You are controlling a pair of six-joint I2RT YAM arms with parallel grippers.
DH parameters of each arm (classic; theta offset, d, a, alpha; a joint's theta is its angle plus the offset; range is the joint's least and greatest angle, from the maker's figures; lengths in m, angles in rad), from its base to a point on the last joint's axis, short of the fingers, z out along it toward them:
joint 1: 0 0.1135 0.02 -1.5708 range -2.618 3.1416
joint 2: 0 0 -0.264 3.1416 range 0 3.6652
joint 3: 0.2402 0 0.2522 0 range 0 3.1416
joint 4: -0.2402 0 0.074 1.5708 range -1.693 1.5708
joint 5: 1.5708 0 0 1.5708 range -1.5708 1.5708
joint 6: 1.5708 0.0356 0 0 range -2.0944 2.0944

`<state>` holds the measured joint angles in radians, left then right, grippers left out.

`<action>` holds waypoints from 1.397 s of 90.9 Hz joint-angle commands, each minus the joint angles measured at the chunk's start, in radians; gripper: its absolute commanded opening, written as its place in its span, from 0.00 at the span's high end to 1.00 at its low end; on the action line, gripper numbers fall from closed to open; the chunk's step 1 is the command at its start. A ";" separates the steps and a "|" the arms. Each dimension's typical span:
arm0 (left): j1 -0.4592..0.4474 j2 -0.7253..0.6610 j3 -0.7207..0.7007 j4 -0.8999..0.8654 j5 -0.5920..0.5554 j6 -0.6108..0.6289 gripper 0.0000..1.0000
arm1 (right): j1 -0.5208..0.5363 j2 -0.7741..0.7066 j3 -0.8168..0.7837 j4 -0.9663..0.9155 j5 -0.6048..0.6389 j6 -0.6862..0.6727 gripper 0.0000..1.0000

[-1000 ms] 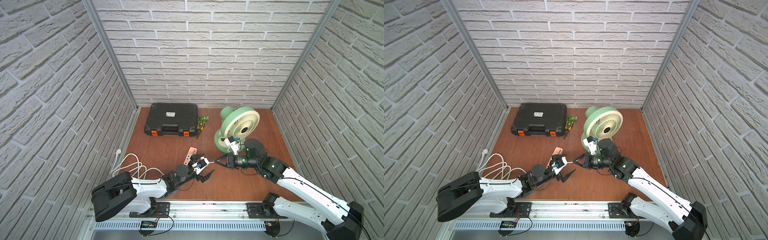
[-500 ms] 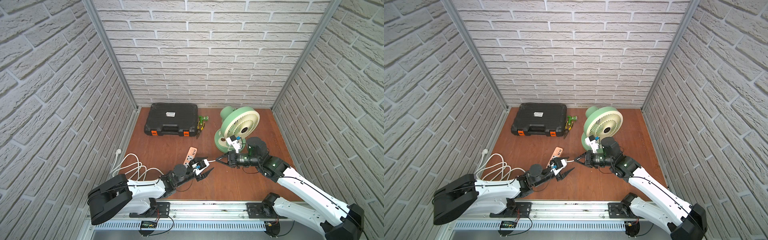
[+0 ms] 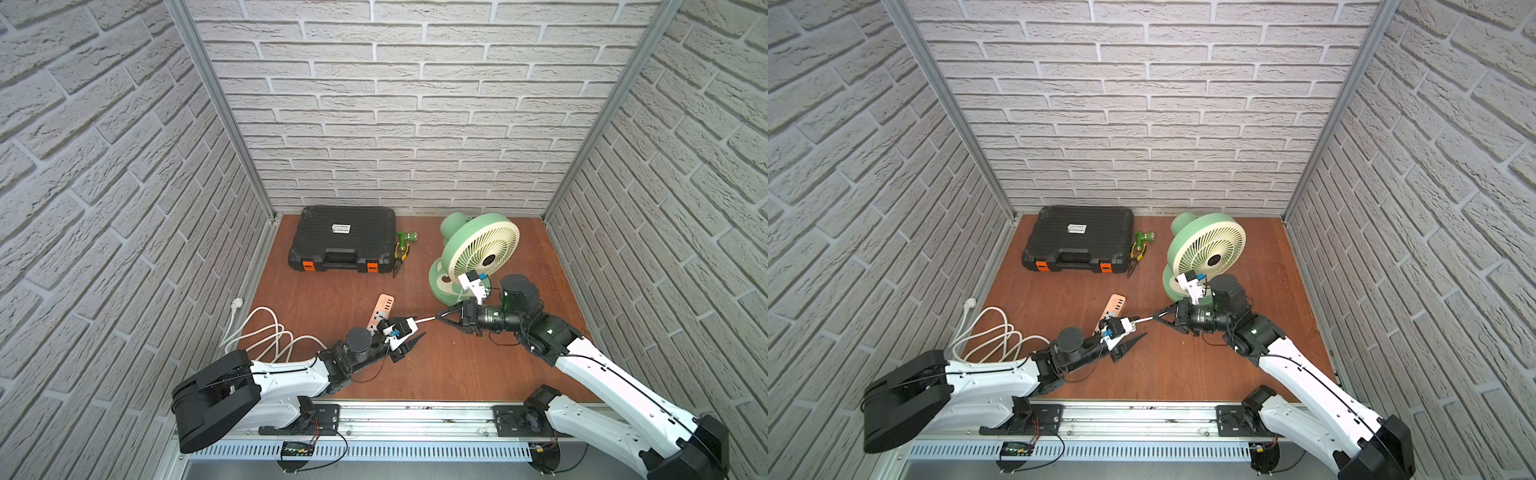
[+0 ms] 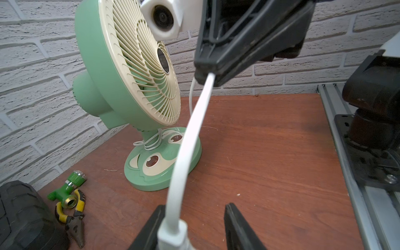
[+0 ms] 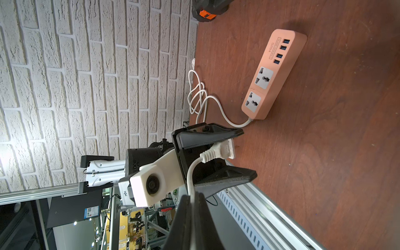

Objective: Plug the desk fan into the power strip
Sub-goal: Pick up the plug from the center of the board.

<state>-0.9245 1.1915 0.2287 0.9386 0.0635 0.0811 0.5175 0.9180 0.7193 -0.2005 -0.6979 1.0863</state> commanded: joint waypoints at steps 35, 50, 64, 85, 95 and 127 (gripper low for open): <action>0.016 -0.034 0.035 -0.007 0.023 -0.012 0.87 | -0.038 -0.017 -0.027 0.112 -0.033 0.023 0.97; 0.020 -0.031 0.043 -0.010 0.029 -0.012 0.95 | -0.032 -0.042 0.024 -0.051 0.028 -0.107 0.91; 0.021 -0.017 0.058 -0.028 0.033 -0.015 0.98 | 0.025 -0.091 0.051 -0.183 0.158 -0.216 0.52; 0.023 0.009 0.088 -0.053 0.034 -0.029 0.99 | 0.309 -0.079 0.112 -0.290 0.529 -0.308 0.30; 0.022 0.012 0.096 -0.049 0.039 -0.043 0.97 | 0.456 -0.029 0.099 -0.249 0.723 -0.320 0.34; 0.022 0.012 0.100 -0.071 0.060 -0.057 0.96 | 0.550 0.133 0.069 0.060 0.912 -0.313 0.46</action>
<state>-0.9077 1.2037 0.3107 0.8402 0.1043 0.0383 1.0622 1.0206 0.7918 -0.2962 0.1326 0.7887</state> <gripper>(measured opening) 0.183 0.555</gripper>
